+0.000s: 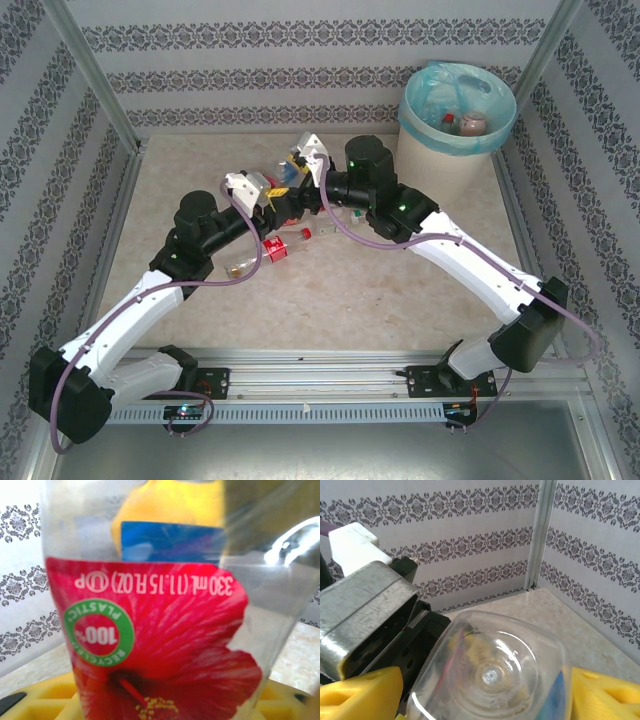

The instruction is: Put the plastic bottles in the bin

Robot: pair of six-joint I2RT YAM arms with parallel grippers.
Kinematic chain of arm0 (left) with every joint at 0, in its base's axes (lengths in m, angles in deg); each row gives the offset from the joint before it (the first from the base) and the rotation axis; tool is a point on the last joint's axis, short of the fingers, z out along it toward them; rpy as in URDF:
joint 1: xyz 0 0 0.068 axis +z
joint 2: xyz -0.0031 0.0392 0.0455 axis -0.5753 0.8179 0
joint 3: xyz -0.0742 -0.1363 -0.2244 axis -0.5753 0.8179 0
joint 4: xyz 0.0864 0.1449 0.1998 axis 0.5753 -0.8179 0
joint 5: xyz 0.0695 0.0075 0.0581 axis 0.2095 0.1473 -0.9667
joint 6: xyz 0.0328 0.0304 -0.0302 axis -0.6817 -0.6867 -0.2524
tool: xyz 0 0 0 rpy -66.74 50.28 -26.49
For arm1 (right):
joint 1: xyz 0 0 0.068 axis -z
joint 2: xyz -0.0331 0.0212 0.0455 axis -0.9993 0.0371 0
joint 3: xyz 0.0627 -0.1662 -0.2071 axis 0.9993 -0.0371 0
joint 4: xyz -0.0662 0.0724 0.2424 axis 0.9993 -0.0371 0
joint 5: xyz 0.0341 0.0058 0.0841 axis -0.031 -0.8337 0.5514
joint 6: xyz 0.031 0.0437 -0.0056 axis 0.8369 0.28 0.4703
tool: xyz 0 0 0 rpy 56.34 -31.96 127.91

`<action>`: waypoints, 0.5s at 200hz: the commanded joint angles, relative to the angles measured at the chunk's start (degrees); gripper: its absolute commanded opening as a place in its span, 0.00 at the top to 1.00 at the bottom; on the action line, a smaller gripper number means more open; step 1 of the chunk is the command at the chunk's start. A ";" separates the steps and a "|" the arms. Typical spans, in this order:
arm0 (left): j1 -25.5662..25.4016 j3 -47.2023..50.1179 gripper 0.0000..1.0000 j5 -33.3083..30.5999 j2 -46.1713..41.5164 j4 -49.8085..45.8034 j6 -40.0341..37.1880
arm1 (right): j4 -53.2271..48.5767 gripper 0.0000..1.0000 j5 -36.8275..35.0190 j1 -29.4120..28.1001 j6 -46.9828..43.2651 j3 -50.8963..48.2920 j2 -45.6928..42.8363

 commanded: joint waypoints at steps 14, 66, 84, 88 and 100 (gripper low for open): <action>-1.17 0.84 0.50 2.42 -1.97 4.68 -1.33 | -0.82 0.19 -4.37 -1.05 -0.79 2.06 2.54; -1.18 1.25 0.48 2.36 -2.15 5.13 -1.07 | -0.08 0.27 -4.49 -1.05 0.79 2.42 2.80; -1.18 1.38 0.43 1.59 -2.23 5.32 -0.82 | 0.48 0.31 -4.57 -1.01 1.36 2.37 2.43; -1.21 1.57 0.42 1.31 -2.28 5.45 -0.70 | 0.58 0.32 -4.59 -1.01 1.44 2.36 2.34; -1.21 1.83 0.40 0.33 -2.55 5.82 -0.48 | 0.52 0.34 -4.89 -1.07 1.53 2.46 2.06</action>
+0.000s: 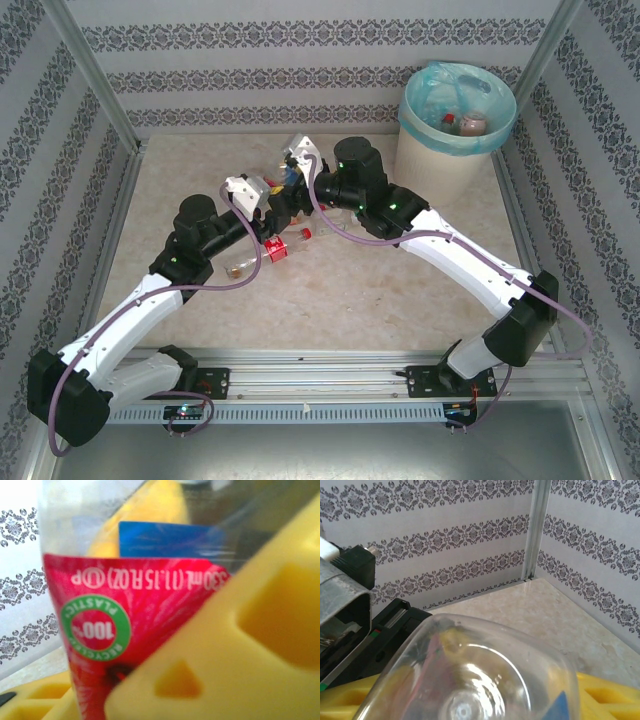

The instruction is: Put the plastic bottles in the bin

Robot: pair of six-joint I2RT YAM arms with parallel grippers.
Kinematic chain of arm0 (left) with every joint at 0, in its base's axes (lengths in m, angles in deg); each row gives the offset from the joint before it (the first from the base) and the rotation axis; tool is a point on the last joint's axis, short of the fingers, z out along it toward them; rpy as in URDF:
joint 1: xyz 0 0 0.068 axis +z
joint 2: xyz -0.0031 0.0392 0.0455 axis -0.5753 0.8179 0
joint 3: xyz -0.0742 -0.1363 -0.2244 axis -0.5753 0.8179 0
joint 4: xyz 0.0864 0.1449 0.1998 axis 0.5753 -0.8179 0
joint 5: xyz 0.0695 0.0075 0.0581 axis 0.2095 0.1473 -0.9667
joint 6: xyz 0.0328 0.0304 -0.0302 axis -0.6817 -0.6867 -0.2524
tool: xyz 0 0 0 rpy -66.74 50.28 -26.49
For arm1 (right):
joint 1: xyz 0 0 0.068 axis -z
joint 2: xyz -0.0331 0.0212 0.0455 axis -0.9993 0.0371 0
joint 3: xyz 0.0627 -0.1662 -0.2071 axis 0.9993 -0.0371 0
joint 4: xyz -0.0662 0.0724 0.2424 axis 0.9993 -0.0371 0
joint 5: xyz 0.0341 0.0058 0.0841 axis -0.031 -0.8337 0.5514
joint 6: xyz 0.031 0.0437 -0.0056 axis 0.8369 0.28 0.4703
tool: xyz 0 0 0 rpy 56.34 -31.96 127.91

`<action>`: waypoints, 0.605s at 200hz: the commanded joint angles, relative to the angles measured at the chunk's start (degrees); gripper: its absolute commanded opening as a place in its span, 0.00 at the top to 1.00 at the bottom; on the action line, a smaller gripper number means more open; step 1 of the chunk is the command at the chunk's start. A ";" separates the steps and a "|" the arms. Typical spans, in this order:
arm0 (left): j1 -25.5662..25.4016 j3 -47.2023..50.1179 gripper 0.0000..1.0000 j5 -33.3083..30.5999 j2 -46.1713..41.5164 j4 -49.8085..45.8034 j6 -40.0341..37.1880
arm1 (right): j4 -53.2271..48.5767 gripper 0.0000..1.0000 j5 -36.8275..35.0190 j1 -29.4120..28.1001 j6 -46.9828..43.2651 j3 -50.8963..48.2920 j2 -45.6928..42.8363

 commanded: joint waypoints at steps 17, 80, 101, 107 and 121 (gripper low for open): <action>-0.73 0.87 0.34 -1.20 -2.01 5.20 -0.12 | 0.86 0.37 -3.57 -0.18 1.01 1.83 -0.63; -0.73 1.42 0.21 -3.64 -2.99 6.35 0.77 | -0.14 0.44 -10.20 2.57 2.97 1.52 -4.07; -0.73 1.52 0.16 -4.13 -3.08 7.41 1.91 | -2.01 0.44 -13.86 4.57 1.95 2.47 -5.76; -0.75 1.46 0.16 -4.20 -3.00 7.64 2.29 | -3.05 0.44 -15.08 5.45 1.39 3.22 -6.08; -0.73 0.80 0.16 -4.16 -2.25 7.75 4.14 | -5.96 0.44 -18.20 8.05 0.63 5.78 -6.74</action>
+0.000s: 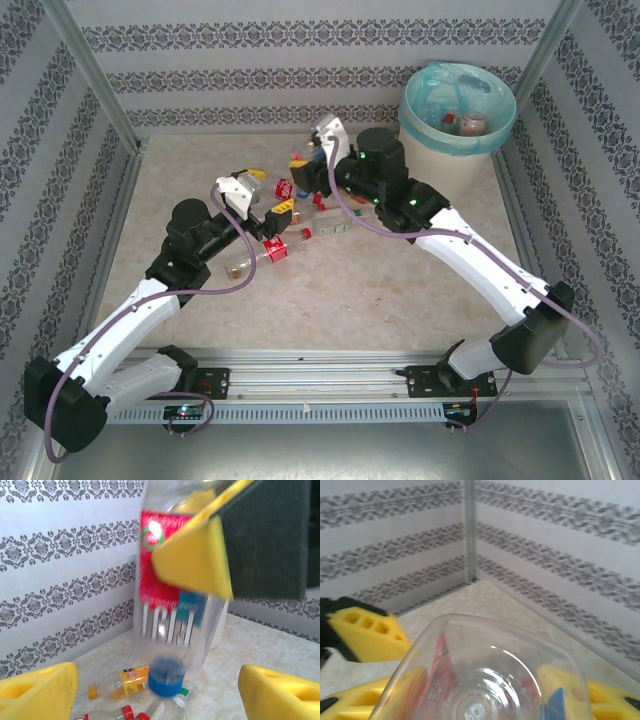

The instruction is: Put the plastic bottles in the bin

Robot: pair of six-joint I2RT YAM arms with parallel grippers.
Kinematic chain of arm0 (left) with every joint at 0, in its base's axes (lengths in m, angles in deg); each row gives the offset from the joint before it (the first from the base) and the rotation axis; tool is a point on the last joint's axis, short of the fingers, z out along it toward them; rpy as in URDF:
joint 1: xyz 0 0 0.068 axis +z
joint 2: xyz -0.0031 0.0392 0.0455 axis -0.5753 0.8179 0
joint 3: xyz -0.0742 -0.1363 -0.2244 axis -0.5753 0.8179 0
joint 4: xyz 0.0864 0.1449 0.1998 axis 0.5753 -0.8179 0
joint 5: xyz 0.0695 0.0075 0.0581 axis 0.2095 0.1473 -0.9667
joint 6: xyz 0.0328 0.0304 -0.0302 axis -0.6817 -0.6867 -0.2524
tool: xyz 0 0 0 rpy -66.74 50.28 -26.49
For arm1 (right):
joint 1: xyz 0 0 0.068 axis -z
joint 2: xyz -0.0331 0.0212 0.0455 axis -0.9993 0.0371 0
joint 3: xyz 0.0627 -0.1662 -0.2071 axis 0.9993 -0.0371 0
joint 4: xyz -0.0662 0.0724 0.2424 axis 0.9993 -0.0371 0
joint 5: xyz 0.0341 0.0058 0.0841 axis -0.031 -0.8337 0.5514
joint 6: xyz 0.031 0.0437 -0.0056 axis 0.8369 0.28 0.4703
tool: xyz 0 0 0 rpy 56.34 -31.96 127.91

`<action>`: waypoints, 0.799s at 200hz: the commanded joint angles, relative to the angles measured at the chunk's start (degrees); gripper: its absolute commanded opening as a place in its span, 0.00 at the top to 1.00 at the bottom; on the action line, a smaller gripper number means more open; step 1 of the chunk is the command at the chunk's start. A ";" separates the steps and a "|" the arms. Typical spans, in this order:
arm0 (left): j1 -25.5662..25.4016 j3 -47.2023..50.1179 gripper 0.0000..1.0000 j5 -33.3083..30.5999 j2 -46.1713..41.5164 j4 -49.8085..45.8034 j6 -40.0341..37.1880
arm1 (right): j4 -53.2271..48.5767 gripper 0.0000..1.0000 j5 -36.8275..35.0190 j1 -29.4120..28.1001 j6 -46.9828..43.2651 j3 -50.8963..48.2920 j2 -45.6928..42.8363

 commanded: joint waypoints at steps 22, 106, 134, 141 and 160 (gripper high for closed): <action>-0.66 -2.65 0.17 1.55 2.91 4.19 6.22 | -4.65 0.43 -10.86 9.45 -1.75 7.77 -3.81; -6.52 -24.66 0.22 9.57 23.24 -5.33 17.39 | -3.58 0.45 -25.22 32.53 -5.06 21.35 9.50; -8.88 -25.88 0.21 10.41 25.42 -5.63 17.51 | -4.00 0.45 -27.48 34.44 -6.01 23.01 15.55; -9.23 -25.73 0.21 10.47 25.52 -5.97 17.42 | -4.35 0.46 -26.31 35.03 -5.20 22.93 16.65; -9.69 -25.31 0.21 10.14 25.57 -7.30 16.92 | -6.06 0.46 -19.51 37.07 -0.66 22.38 19.27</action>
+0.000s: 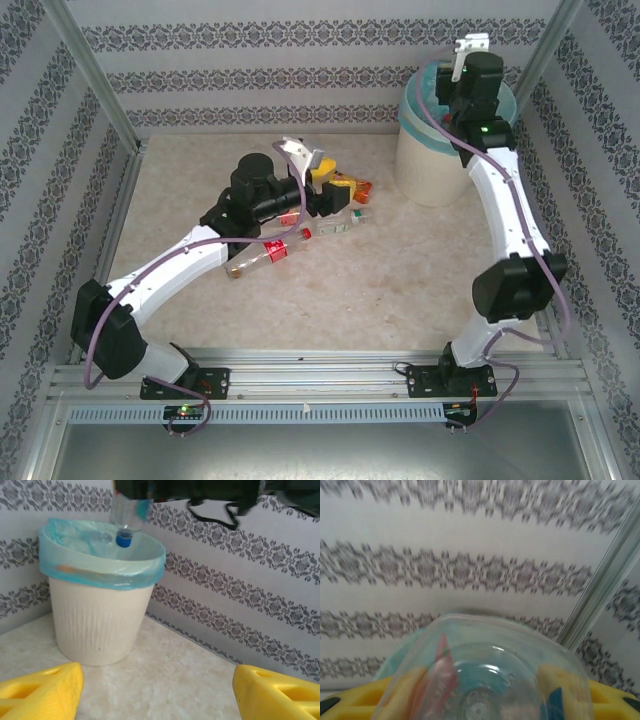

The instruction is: Put the plastic bottles in the bin

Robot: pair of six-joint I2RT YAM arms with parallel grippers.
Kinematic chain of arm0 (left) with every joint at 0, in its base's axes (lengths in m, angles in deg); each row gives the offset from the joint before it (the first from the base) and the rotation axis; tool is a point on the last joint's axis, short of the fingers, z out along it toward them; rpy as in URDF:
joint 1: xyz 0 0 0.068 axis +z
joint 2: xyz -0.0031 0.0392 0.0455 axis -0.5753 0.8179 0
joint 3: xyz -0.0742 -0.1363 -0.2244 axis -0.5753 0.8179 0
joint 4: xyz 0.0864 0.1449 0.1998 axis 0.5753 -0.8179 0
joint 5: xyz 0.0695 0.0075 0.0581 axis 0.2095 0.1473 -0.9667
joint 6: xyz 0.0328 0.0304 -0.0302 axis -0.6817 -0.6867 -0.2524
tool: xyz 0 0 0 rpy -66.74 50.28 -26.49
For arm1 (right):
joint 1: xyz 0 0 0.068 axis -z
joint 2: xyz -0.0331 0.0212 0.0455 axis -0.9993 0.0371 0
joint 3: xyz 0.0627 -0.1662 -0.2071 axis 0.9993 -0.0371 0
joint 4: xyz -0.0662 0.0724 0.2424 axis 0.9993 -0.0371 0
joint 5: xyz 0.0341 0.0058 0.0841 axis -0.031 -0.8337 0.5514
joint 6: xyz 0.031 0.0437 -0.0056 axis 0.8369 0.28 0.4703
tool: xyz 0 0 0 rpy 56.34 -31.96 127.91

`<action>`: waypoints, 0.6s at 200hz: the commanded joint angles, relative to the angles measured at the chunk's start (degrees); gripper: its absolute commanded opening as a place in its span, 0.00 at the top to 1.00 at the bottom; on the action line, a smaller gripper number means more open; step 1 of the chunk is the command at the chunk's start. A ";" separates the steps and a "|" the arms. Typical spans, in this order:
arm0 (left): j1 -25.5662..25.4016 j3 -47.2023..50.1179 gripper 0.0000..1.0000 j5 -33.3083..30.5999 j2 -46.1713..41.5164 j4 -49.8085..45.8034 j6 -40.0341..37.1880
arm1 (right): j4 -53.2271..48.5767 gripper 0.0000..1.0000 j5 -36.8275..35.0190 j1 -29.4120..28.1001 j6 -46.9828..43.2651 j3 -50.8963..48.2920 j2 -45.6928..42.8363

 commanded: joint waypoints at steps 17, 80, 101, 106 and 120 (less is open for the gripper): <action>-0.95 -0.02 0.21 0.42 -0.29 -3.40 0.13 | -0.92 0.46 10.85 3.31 7.42 -2.00 3.28; -0.96 2.78 0.21 -1.42 -1.40 -3.99 -1.33 | -3.05 0.45 16.06 5.76 9.15 -2.47 8.75; -0.96 3.72 0.21 -1.63 -1.36 -3.64 -1.34 | -4.21 0.45 14.94 6.03 7.63 -2.41 10.43; -0.96 3.85 0.21 -1.68 -1.33 -3.54 -1.35 | -4.49 0.45 14.41 6.04 7.13 -2.31 10.70; -0.97 4.17 0.21 -1.69 -1.29 -3.54 -1.37 | -5.99 0.46 12.45 6.03 6.45 -1.51 11.26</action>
